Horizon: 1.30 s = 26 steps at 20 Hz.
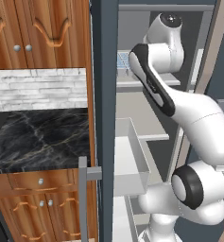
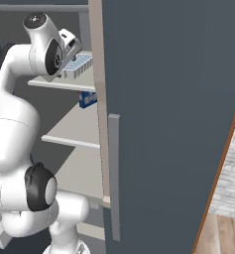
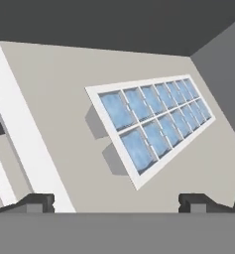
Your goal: Open the freezer door, pick up the ice cube tray from the freezer, and place it on the dining counter.
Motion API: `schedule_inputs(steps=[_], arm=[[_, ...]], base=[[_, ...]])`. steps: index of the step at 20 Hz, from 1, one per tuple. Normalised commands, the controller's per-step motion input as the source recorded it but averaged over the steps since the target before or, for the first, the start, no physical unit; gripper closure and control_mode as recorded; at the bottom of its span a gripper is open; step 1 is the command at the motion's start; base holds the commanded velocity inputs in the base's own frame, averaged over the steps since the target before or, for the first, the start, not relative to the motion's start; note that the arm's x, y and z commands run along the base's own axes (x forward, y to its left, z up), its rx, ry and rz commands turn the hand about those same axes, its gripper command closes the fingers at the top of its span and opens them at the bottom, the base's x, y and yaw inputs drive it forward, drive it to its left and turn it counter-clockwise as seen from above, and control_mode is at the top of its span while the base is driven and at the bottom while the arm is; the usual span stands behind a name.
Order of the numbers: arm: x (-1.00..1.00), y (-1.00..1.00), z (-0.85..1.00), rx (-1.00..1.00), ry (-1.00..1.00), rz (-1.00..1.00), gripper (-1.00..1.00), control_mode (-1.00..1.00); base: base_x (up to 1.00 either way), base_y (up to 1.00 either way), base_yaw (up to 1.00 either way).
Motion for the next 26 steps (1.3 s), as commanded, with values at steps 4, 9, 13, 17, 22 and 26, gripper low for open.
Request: schedule_inputs(steps=[4, 9, 13, 17, 22, 26], arm=[[0.02, 0.18, -0.28, -0.07, 0.0, 0.03, -1.0, -1.0], [0.17, 0.15, -0.23, -0.05, 0.0, 0.02, -1.0, -1.0], [0.35, 0.02, -0.03, 0.0, 0.0, 0.02, -1.0, -1.0], [0.4, 0.0, 0.0, 0.0, 0.0, 0.03, -1.0, -1.0], [0.43, 0.0, 0.0, 0.0, 0.0, 0.03, -1.0, -1.0], [0.34, 0.0, -0.04, 0.0, 0.0, 0.03, -1.0, -1.0]], base=[[0.0, 0.0, 0.0], [0.0, 0.0, 0.0], [0.0, 0.0, 0.0], [0.0, 0.0, 0.0], [0.0, 0.0, 0.0], [0.0, 0.0, 0.0]])
